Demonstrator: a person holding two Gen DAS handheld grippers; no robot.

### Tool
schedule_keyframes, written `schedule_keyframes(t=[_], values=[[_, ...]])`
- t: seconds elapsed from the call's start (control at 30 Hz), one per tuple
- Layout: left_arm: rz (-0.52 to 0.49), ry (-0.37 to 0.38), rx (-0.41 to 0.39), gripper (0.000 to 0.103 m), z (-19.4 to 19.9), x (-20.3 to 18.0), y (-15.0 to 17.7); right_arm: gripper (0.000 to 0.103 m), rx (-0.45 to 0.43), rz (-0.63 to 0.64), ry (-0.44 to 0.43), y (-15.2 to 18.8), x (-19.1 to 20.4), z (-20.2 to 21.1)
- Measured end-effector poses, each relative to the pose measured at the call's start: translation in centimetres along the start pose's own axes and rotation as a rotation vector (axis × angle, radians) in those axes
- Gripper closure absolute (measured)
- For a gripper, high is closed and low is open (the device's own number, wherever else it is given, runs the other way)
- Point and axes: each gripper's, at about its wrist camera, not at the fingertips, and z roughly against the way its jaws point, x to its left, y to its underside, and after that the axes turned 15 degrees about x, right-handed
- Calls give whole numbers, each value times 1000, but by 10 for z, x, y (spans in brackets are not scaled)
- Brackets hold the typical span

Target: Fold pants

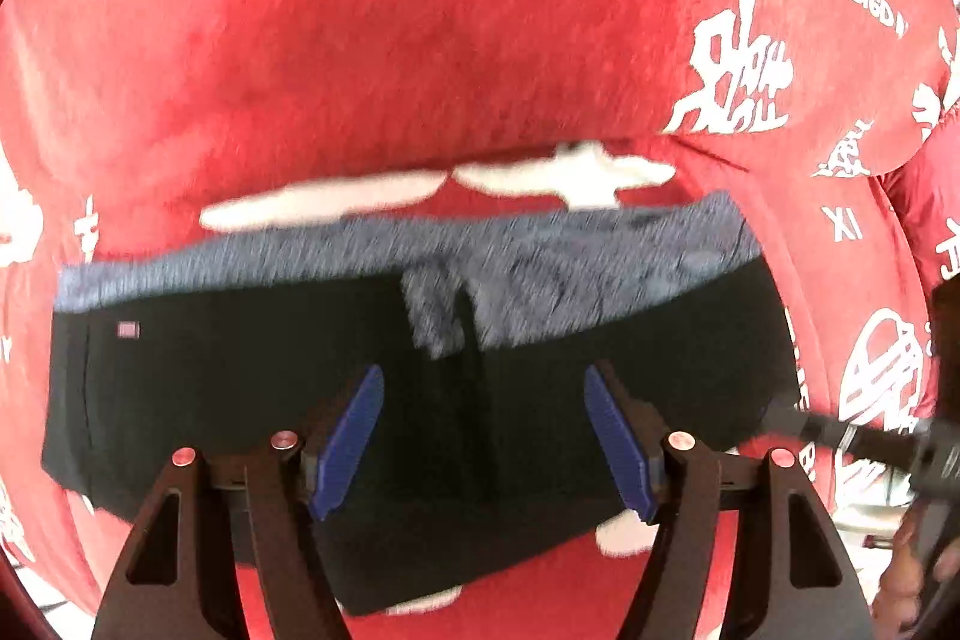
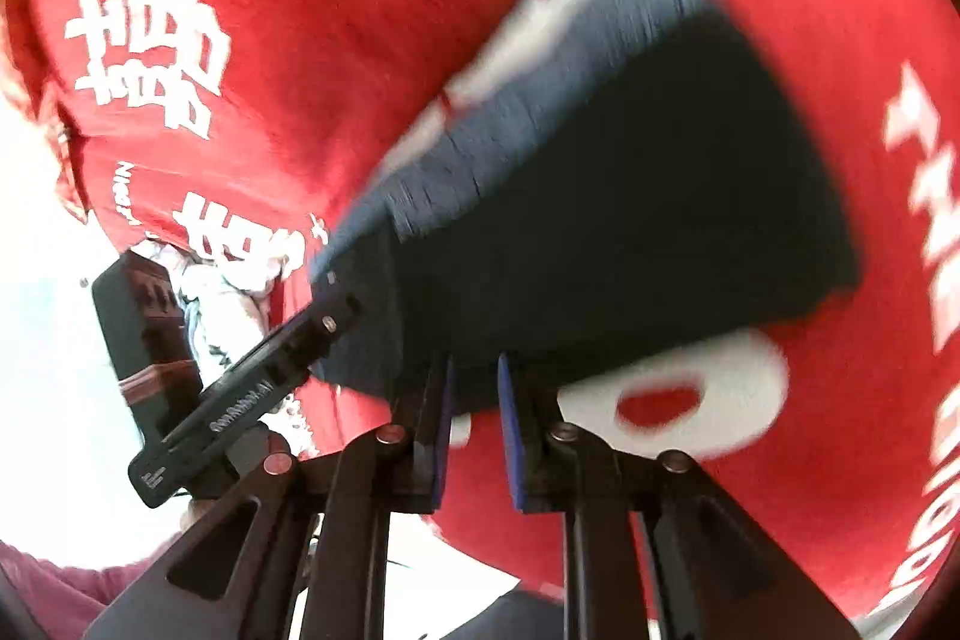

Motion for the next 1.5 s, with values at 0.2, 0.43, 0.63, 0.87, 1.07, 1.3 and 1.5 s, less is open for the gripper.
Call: schedule_keyframes(t=[0.2, 0.43, 0.63, 0.87, 1.07, 1.3, 1.5], values=[[46, -86, 88, 32, -42, -12, -28, 67, -176, -91, 281, -58, -23, 34], [70, -137, 133, 20, -65, -1, -21, 59, 24, -50, 406, -98, -49, -4], [83, -159, 176, 0, -73, 3, -21, 53, -9, 3, 530, -88, -26, -14], [90, -141, 167, 0, -83, 2, -18, 45, -29, 46, 611, -36, -3, -5], [90, -117, 144, 0, -93, 7, -19, 38, -35, 39, 630, 5, -4, 0], [130, -66, 120, 0, -98, 17, -19, 36, -7, 17, 626, 38, 3, -3], [110, -68, 146, 0, -83, 23, 1, 32, 16, 21, 641, 51, 15, -9]])
